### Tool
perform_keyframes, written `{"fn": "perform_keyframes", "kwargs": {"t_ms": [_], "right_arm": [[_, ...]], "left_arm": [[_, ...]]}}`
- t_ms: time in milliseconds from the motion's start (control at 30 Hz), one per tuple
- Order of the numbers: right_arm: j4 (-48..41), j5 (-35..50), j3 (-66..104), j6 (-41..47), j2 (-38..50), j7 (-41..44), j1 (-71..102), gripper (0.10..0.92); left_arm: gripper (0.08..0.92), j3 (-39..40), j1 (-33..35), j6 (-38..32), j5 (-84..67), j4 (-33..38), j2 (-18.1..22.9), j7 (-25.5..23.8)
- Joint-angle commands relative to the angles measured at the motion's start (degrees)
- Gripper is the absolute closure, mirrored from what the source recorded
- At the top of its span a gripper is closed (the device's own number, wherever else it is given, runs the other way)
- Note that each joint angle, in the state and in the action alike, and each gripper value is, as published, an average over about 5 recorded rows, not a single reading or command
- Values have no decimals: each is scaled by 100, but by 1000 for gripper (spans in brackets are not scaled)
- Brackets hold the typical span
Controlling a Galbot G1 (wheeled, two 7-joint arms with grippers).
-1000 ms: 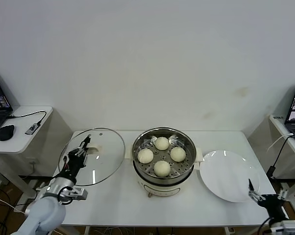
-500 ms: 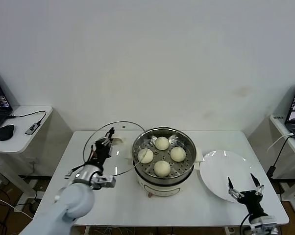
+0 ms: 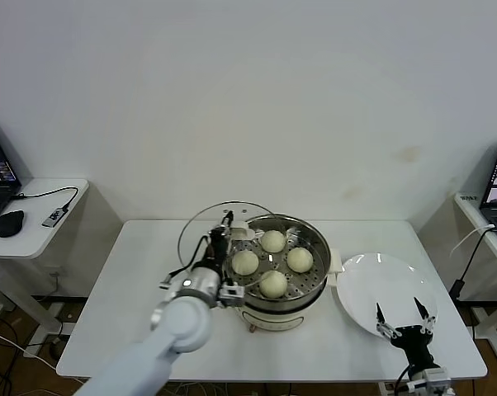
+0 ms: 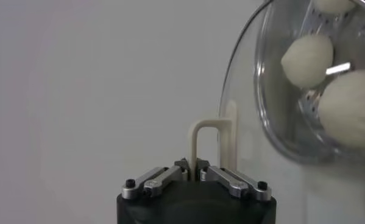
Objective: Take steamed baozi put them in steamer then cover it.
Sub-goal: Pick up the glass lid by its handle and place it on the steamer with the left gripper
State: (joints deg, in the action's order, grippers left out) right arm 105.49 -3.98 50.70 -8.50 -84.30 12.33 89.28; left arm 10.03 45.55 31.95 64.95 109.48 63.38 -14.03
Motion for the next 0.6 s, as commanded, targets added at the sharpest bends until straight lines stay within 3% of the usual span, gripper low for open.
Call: {"fn": "perform_keyframes", "kwargs": {"t_ms": [33, 600], "right_arm": [[-41, -187, 57, -32, -154, -8, -17, 203], [-128, -265, 104, -48, -180, -47, -13, 203]], "left_arm": [[862, 529, -329, 260, 1157, -400, 1124, -641], [862, 523, -232, 223, 1420, -1002, 1749, -628]]}}
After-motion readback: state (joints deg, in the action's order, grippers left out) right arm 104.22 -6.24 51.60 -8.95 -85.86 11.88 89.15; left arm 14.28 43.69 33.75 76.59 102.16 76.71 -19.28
